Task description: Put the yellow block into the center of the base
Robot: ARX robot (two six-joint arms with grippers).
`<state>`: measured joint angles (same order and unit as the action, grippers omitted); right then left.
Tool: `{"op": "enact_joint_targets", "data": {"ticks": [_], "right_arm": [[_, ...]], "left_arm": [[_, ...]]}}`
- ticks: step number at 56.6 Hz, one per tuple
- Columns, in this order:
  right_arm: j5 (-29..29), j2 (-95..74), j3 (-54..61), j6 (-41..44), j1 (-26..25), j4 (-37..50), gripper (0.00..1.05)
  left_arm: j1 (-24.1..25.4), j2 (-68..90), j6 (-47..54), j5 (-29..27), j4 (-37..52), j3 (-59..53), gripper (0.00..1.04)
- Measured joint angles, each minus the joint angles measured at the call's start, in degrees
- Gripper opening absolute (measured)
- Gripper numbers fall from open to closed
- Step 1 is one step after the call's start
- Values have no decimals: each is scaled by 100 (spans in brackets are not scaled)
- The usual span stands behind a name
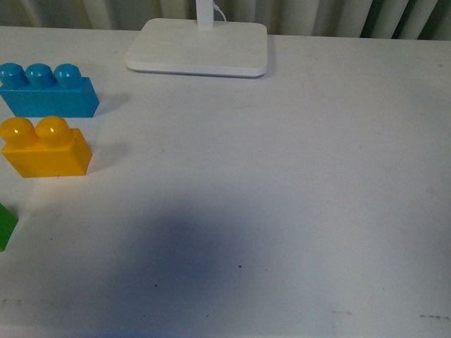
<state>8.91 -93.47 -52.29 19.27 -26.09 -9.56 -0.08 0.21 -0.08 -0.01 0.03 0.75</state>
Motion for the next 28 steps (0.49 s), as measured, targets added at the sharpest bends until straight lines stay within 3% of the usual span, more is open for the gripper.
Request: {"op": "enact_joint_targets", "data": {"ticks": [28], "right_arm": [[210, -393, -59, 667, -328, -131, 96]], "left_arm": [[0, 0, 0, 0, 0, 0, 98]]}}
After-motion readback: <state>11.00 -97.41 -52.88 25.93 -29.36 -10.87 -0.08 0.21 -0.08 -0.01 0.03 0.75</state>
